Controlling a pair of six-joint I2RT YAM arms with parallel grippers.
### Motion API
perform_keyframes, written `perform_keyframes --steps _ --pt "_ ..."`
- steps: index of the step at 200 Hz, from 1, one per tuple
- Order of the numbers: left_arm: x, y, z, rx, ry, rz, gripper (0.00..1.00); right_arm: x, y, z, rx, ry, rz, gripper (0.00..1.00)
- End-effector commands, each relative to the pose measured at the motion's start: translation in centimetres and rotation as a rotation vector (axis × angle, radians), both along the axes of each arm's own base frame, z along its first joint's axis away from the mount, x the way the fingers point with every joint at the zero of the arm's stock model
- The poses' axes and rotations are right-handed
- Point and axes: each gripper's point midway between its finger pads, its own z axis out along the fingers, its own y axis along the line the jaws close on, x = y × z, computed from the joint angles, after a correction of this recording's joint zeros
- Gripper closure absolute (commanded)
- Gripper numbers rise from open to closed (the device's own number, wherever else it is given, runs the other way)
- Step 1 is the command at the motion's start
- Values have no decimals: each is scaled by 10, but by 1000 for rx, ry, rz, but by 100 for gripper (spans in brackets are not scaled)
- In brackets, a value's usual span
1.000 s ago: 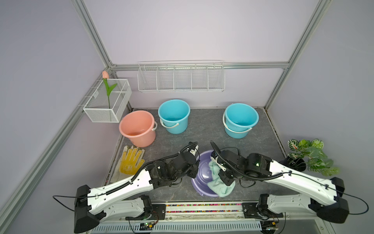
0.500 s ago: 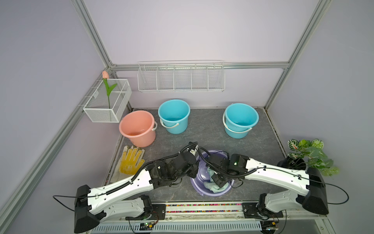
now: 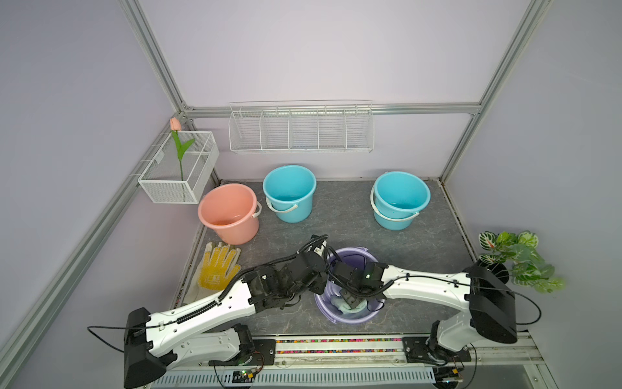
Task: Wipe the inside of the bucket with a cloth
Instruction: Wipe the dirt from the inside of the bucket.
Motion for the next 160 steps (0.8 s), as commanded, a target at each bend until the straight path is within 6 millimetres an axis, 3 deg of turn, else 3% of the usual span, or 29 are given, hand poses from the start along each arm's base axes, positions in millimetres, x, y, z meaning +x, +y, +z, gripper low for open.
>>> perform_keyframes --steps 1,34,85,120,160 --pt "-1 -18 29 -105 -34 -36 100 6 -5 -24 -46 -24 -30 93" --pt "0 -18 29 -103 -37 -32 100 1 -4 -22 -37 -12 -44 93" --pt "4 -16 29 -100 -49 -7 100 -20 -3 31 61 14 -47 93" --pt "6 -17 28 -104 -54 3 100 -42 5 67 249 90 -97 93" --pt "7 -19 26 -104 -51 7 100 -50 12 108 469 121 -176 93"
